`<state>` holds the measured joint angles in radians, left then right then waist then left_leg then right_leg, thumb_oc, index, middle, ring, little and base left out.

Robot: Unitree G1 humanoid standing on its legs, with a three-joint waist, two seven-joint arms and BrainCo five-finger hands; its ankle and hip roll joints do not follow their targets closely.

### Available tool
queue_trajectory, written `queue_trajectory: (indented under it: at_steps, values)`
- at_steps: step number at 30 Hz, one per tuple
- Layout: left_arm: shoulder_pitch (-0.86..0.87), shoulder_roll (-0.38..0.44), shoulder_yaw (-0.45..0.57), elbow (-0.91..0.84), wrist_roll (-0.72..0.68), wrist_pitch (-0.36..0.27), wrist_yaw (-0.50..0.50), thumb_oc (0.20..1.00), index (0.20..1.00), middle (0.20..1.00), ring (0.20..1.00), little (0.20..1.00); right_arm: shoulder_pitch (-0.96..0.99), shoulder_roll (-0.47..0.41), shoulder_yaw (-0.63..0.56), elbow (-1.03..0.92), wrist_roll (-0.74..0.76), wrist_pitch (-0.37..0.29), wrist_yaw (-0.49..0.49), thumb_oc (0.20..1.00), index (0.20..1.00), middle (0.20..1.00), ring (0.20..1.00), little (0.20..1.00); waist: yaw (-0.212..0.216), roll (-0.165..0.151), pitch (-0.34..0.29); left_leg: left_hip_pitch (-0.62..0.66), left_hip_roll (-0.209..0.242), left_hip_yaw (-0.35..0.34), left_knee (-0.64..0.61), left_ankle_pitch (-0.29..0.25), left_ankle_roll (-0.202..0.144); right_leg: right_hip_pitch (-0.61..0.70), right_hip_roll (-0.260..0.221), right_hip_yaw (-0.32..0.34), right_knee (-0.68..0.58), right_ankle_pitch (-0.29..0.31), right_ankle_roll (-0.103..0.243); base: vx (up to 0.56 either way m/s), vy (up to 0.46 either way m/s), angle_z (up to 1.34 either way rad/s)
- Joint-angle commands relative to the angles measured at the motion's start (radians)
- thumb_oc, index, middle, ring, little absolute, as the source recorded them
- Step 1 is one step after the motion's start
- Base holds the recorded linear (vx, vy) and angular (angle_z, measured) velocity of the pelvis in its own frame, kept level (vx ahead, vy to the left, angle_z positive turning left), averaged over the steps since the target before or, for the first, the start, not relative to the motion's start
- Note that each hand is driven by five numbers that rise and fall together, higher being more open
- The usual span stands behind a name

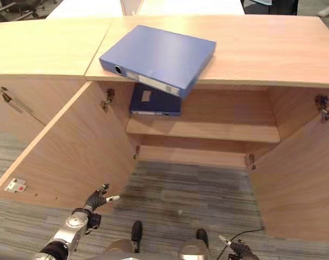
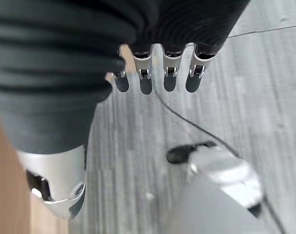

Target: Put the empty folder in the office cabinet

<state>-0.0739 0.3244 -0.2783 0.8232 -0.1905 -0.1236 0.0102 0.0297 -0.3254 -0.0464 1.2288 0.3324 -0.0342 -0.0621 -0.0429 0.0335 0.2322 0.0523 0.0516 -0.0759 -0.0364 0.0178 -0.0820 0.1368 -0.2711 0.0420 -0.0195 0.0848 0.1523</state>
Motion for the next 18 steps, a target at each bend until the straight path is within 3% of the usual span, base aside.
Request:
queue_trajectory:
  at_steps: [1, 3, 7, 9, 10, 11, 14, 16, 18]
  values:
    - [0.011, -0.005, -0.002, -0.031, 0.0, -0.048, 0.003, 1.0, 1.0, 1.0, 1.0, 1.0, -0.032, -0.052, 0.041, 0.032, -0.015, -0.003, 0.003, 1.0, 1.0, 1.0, 1.0, 1.0, 0.023, 0.028, -0.066, -0.045, 0.152, 0.038, -0.014, 0.024, -0.084, -0.062, 0.008, 0.026, 0.043, -0.147, 0.063, 0.07, 0.525, -0.49]
    - [0.009, 0.017, 0.006, -0.03, 0.003, -0.046, 0.003, 1.0, 1.0, 1.0, 1.0, 1.0, -0.047, -0.03, 0.045, 0.025, -0.013, -0.003, 0.004, 1.0, 1.0, 1.0, 1.0, 1.0, 0.037, 0.007, -0.071, -0.032, 0.113, 0.069, -0.014, -0.01, -0.053, -0.088, -0.03, 0.034, 0.051, -0.104, 0.085, 0.02, 0.347, -0.5]
    - [0.025, 0.04, 0.032, -0.043, -0.002, -0.04, 0.004, 1.0, 1.0, 1.0, 1.0, 1.0, -0.055, -0.003, 0.057, 0.015, -0.016, -0.004, 0.012, 1.0, 1.0, 1.0, 1.0, 1.0, 0.053, 0.002, -0.056, -0.002, 0.092, 0.116, -0.029, -0.028, -0.023, -0.145, -0.032, 0.008, 0.134, -0.076, 0.087, -0.02, 0.251, -0.29]
    - [0.048, 0.046, 0.047, -0.052, -0.006, -0.035, 0.001, 1.0, 1.0, 1.0, 1.0, 1.0, -0.049, 0.004, 0.061, 0.004, -0.023, -0.004, 0.016, 1.0, 1.0, 1.0, 1.0, 1.0, 0.064, 0.007, -0.046, 0.014, 0.085, 0.139, -0.035, -0.034, -0.011, -0.171, -0.043, -0.075, 0.19, -0.046, 0.082, -0.03, 0.109, -0.24]
    - [0.049, 0.046, 0.048, -0.053, -0.006, -0.034, 0.001, 1.0, 1.0, 1.0, 1.0, 1.0, -0.049, 0.004, 0.061, 0.004, -0.023, -0.003, 0.016, 1.0, 1.0, 1.0, 1.0, 1.0, 0.063, 0.006, -0.046, 0.014, 0.085, 0.139, -0.035, -0.033, -0.011, -0.171, -0.044, -0.076, 0.191, -0.046, 0.082, -0.04, 0.123, -0.25]
    - [0.06, 0.047, 0.054, -0.055, -0.005, -0.031, -0.004, 1.0, 1.0, 1.0, 1.0, 1.0, -0.047, 0.003, 0.063, 0.0, -0.029, -0.006, 0.019, 1.0, 1.0, 1.0, 1.0, 1.0, 0.061, 0.013, -0.036, 0.029, 0.081, 0.154, -0.041, -0.036, -0.004, -0.19, -0.043, -0.132, 0.23, -0.029, 0.085, -0.01, 0.099, -0.2]
    - [0.069, 0.041, 0.06, -0.049, -0.002, -0.032, -0.007, 1.0, 1.0, 1.0, 1.0, 1.0, -0.04, 0.005, 0.067, 0.004, -0.028, -0.005, 0.024, 1.0, 1.0, 1.0, 1.0, 1.0, 0.053, 0.013, -0.038, 0.049, 0.076, 0.163, -0.05, -0.047, -0.01, -0.19, -0.029, -0.145, 0.147, -0.041, 0.084, 0.04, -0.025, -0.18]
    - [0.067, 0.04, 0.073, -0.048, -0.017, -0.03, 0.004, 1.0, 1.0, 1.0, 1.0, 1.0, -0.047, 0.002, 0.067, 0.008, -0.038, -0.001, 0.023, 1.0, 1.0, 1.0, 1.0, 1.0, 0.051, 0.014, -0.024, 0.053, 0.102, 0.174, -0.043, -0.048, -0.034, -0.233, -0.065, -0.177, 0.036, 0.017, 0.097, 0.05, -0.219, -0.2]
    - [0.067, 0.038, 0.079, -0.041, -0.019, -0.033, 0.008, 1.0, 1.0, 1.0, 1.0, 1.0, -0.042, 0.006, 0.072, 0.011, -0.042, 0.0, 0.027, 1.0, 1.0, 1.0, 1.0, 1.0, 0.046, 0.012, -0.026, 0.057, 0.118, 0.178, -0.045, -0.048, -0.045, -0.237, -0.067, -0.17, 0.018, 0.024, 0.098, 0.06, -0.197, -0.37]
